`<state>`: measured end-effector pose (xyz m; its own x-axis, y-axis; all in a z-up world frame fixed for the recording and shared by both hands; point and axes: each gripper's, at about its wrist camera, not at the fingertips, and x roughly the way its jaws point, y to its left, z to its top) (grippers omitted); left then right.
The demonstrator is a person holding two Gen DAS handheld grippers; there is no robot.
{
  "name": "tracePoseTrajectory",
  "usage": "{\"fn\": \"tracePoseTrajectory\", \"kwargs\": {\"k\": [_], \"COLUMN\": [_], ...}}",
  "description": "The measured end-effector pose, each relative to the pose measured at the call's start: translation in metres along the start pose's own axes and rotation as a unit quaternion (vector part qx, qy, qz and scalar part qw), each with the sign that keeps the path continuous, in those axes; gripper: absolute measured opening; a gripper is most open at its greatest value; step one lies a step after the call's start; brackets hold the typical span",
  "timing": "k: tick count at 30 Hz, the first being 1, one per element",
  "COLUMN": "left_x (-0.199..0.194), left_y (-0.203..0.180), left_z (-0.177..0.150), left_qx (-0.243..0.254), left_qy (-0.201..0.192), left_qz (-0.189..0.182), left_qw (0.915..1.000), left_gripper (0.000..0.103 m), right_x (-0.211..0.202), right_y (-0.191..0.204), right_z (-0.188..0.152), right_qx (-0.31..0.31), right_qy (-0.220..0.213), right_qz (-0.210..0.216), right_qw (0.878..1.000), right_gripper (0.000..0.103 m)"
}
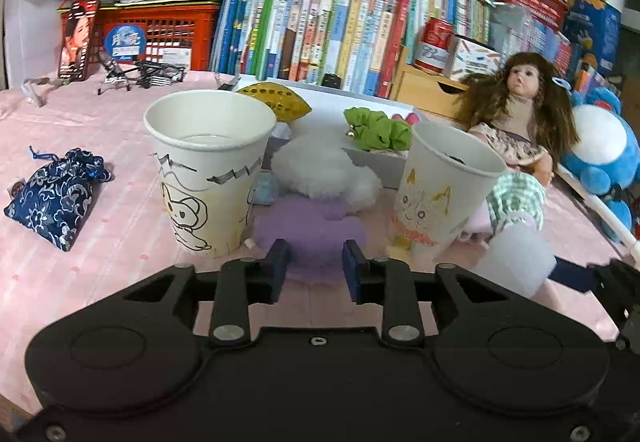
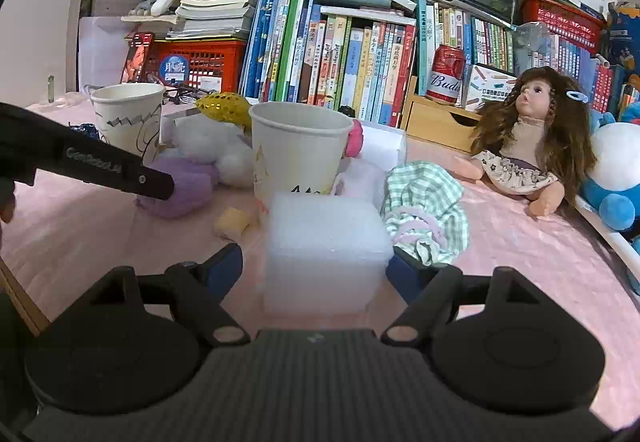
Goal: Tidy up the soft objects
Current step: 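Grasp the purple pom-pom with left tool while right tool grasps the white foam block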
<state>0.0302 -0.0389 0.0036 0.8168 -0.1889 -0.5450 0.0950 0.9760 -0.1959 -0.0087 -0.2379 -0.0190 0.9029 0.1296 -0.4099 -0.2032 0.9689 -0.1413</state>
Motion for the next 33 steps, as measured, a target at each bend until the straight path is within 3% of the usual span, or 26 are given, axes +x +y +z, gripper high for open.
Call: {"fn": "tracePoseTrajectory", "kwargs": {"k": [6, 8, 12, 19, 29, 33], "left_x": [0.019, 0.03, 0.034, 0.024, -0.022, -0.034], "left_y": [-0.009, -0.013, -0.019, -0.015, -0.002, 0.005], "left_z": [0.001, 0.0, -0.003, -0.004, -0.017, -0.021], "left_qx": [-0.002, 0.0, 0.006, 0.007, 0.046, 0.075], "left_qy": [0.008, 0.025, 0.011, 0.006, 0.012, 0.015], "left_qz": [0.032, 0.041, 0.052, 0.031, 0.005, 0.008], "left_qw": [0.9994, 0.9988, 0.9986, 0.9995, 0.9989, 0.9971], "left_gripper": [0.066, 0.065, 0.061, 0.052, 0.053, 0.06], "right_x": [-0.005, -0.006, -0.007, -0.003, 0.001, 0.002], "right_y": [-0.005, -0.007, -0.01, -0.009, -0.009, -0.008], "right_z": [-0.003, -0.005, -0.008, -0.011, -0.009, -0.007], "right_qx": [0.01, 0.015, 0.024, 0.022, 0.026, 0.024], "right_qy": [-0.003, -0.001, -0.001, 0.003, -0.002, -0.004], "right_qz": [-0.01, -0.013, -0.015, -0.006, -0.002, -0.001], "right_qw": [1.0, 1.0, 1.0, 1.0, 1.0, 1.0], "right_gripper": [0.087, 0.087, 0.087, 0.087, 0.087, 0.087]}}
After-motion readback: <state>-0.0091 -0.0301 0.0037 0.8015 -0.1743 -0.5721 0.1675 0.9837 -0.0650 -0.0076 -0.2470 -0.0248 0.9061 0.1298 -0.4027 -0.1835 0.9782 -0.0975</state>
